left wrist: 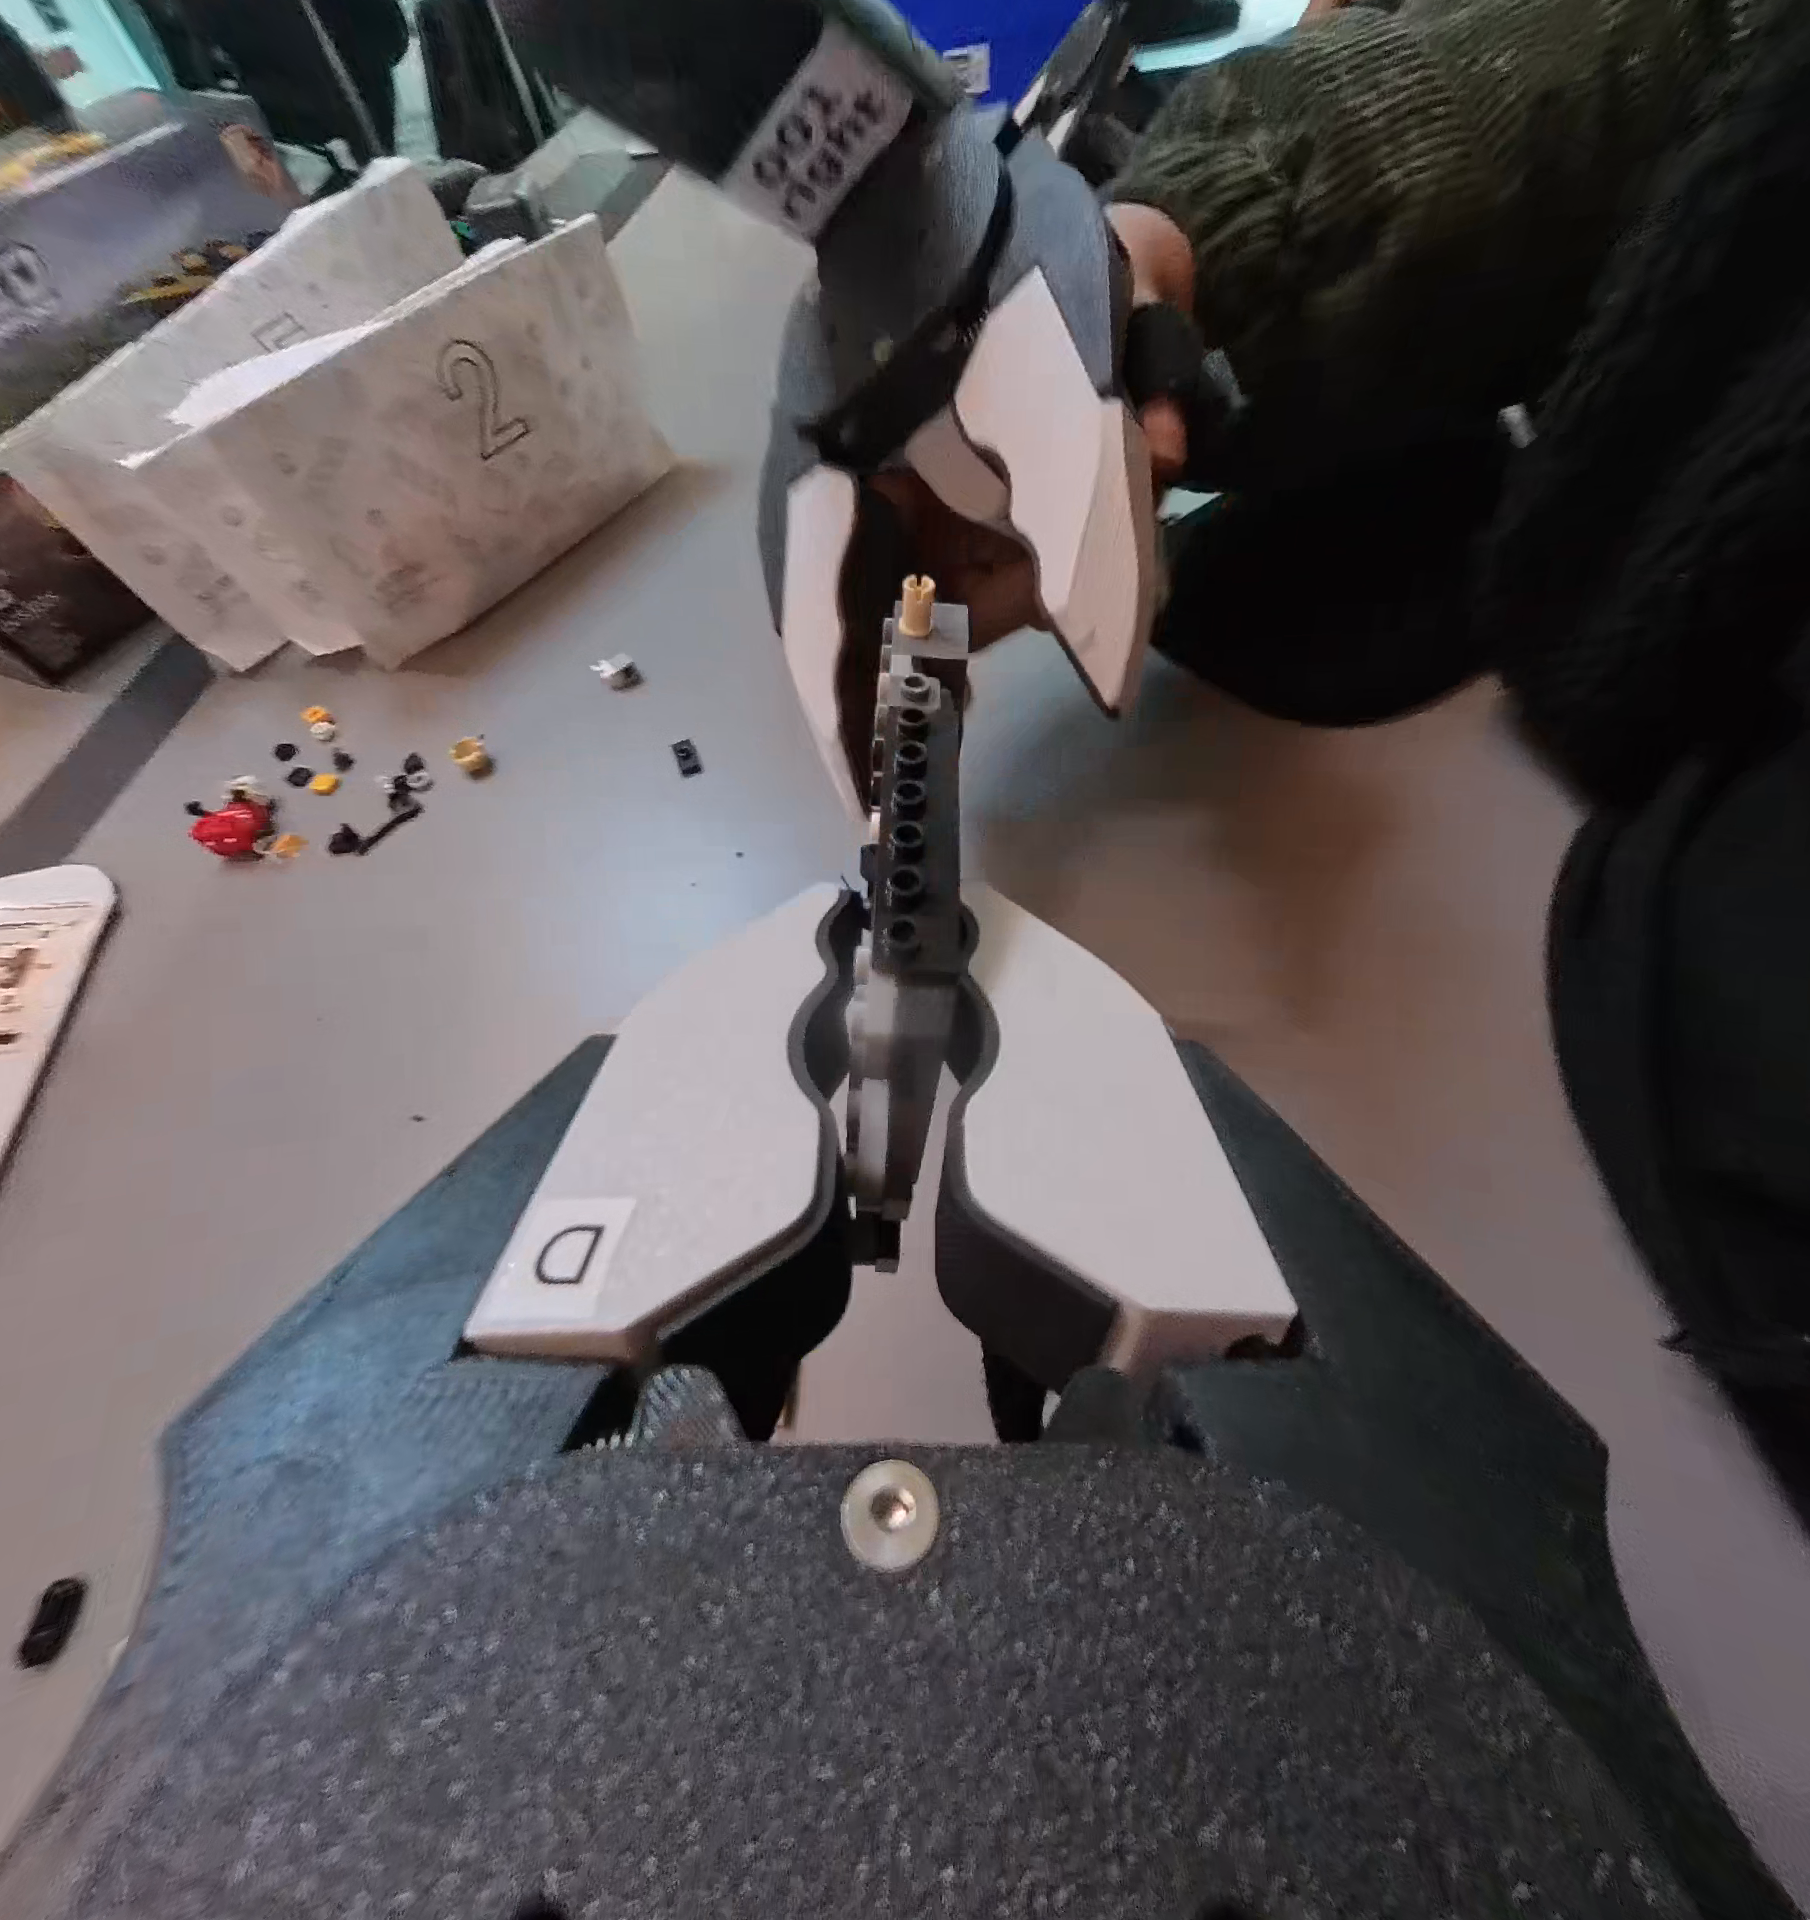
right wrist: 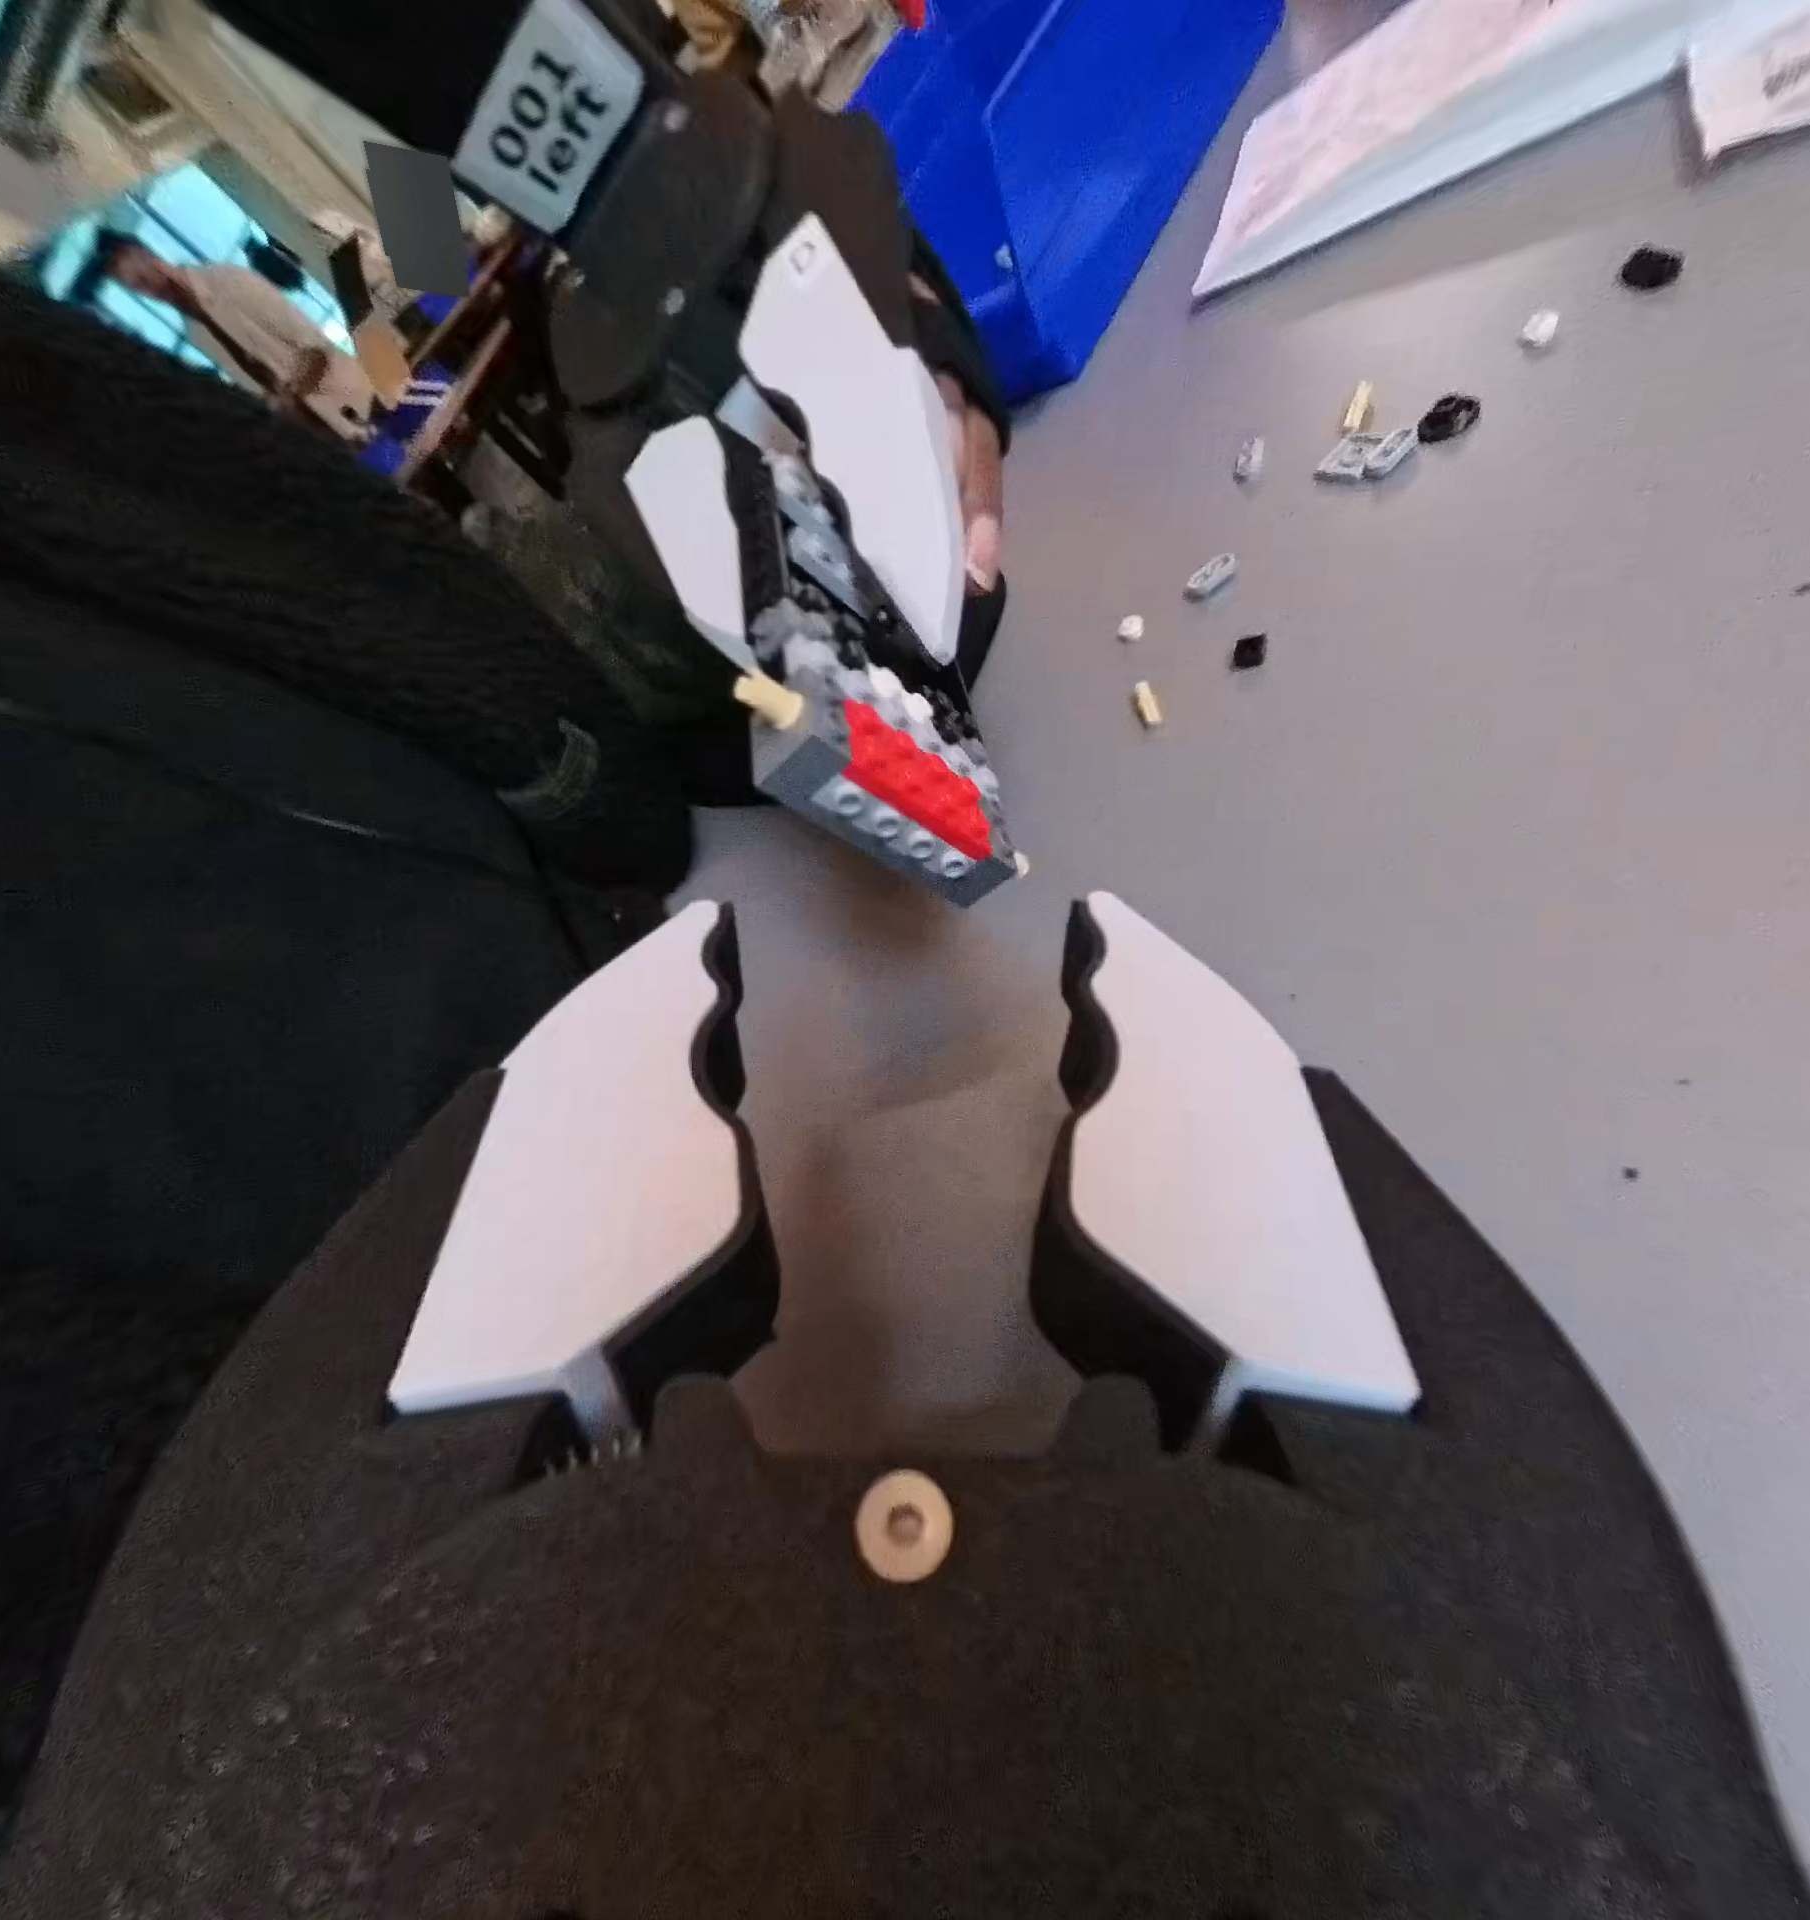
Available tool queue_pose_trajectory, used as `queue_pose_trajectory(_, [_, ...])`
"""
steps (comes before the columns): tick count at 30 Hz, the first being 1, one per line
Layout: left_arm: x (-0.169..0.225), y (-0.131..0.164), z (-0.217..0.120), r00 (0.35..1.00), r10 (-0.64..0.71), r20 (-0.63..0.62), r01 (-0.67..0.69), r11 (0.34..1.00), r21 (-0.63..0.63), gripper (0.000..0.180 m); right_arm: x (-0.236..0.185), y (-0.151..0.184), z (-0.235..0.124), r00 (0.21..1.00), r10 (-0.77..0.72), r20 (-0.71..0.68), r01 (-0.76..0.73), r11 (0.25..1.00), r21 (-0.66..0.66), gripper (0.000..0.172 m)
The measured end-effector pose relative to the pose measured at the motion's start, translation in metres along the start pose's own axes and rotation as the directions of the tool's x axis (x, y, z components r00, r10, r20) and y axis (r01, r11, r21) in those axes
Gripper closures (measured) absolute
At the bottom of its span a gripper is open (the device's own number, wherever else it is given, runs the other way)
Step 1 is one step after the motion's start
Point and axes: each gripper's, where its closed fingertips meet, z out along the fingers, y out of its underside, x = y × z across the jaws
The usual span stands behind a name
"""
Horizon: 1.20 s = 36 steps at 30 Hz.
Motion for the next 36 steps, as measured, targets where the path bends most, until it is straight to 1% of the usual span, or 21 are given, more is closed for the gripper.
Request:
queue_pose_trajectory(2, [0.002, 0.004, 0.001, 0.999, -0.025, -0.03, 0.025, 1.0, -0.006, 0.166, -0.005, -0.008, -0.011, 0.995, -0.095, -0.015, 0.095, 0.995, -0.016, 0.117])
queue_pose_trajectory(4, [0.006, 0.006, 0.004, 0.998, -0.032, -0.062, 0.031, 0.999, -0.013, 0.166, -0.013, -0.017, -0.019, 0.988, -0.152, -0.001, 0.152, 0.988, -0.036, 0.124])
queue_pose_trajectory(7, [0.011, 0.009, 0.009, 0.996, -0.018, -0.085, 0.015, 0.999, -0.034, 0.166, -0.016, -0.024, -0.021, 0.986, -0.166, 0.029, 0.167, 0.983, -0.081, 0.136])
queue_pose_trajectory(9, [0.015, 0.012, 0.011, 0.995, -0.01, -0.097, 0.005, 0.999, -0.049, 0.166, -0.016, -0.023, -0.018, 0.987, -0.151, 0.058, 0.157, 0.98, -0.124, 0.14])
queue_pose_trajectory(12, [0.02, 0.015, 0.014, 0.993, -0.011, -0.119, 0.004, 0.998, -0.064, 0.166, -0.017, -0.015, -0.008, 0.986, -0.131, 0.108, 0.151, 0.966, -0.211, 0.14])
queue_pose_trajectory(15, [0.023, 0.019, 0.016, 0.99, -0.013, -0.139, 0.002, 0.997, -0.079, 0.166, -0.016, -0.008, 0.001, 0.985, -0.101, 0.138, 0.137, 0.95, -0.281, 0.145])
queue_pose_trajectory(18, [0.026, 0.025, 0.017, 0.988, -0.02, -0.156, 0.002, 0.994, -0.111, 0.166, -0.011, 0.0, 0.007, 0.987, -0.095, 0.13, 0.136, 0.928, -0.348, 0.155])
queue_pose_trajectory(20, [0.029, 0.027, 0.018, 0.984, -0.037, -0.174, 0.015, 0.992, -0.127, 0.166, -0.011, 0.004, 0.009, 0.987, -0.102, 0.127, 0.144, 0.908, -0.393, 0.158])
queue_pose_trajectory(23, [0.032, 0.03, 0.019, 0.979, -0.052, -0.198, 0.025, 0.99, -0.14, 0.166, -0.011, 0.013, 0.012, 0.979, -0.152, 0.133, 0.196, 0.866, -0.461, 0.161])
queue_pose_trajectory(25, [0.036, 0.034, 0.02, 0.972, -0.062, -0.225, 0.028, 0.988, -0.149, 0.166, -0.012, 0.021, 0.016, 0.977, -0.156, 0.147, 0.209, 0.843, -0.495, 0.161])
queue_pose_trajectory(28, [0.046, 0.049, 0.025, 0.96, -0.065, -0.271, 0.005, 0.976, -0.216, 0.166, -0.008, 0.041, 0.024, 0.972, -0.168, 0.163, 0.231, 0.797, -0.558, 0.161])
queue_pose_trajectory(29, [0.051, 0.05, 0.025, 0.952, -0.071, -0.298, 0.006, 0.977, -0.212, 0.166, -0.011, 0.046, 0.025, 0.971, -0.141, 0.192, 0.226, 0.797, -0.56, 0.161])
queue_pose_trajectory(32, [0.051, 0.05, 0.025, 0.948, -0.097, -0.303, 0.034, 0.977, -0.209, 0.166, -0.01, 0.046, 0.025, 0.976, -0.095, 0.198, 0.189, 0.823, -0.536, 0.161])
queue_pose_trajectory(36, [0.052, 0.05, 0.025, 0.945, -0.073, -0.318, 0.008, 0.98, -0.201, 0.166, -0.01, 0.047, 0.024, 0.978, -0.068, 0.196, 0.161, 0.845, -0.511, 0.163])
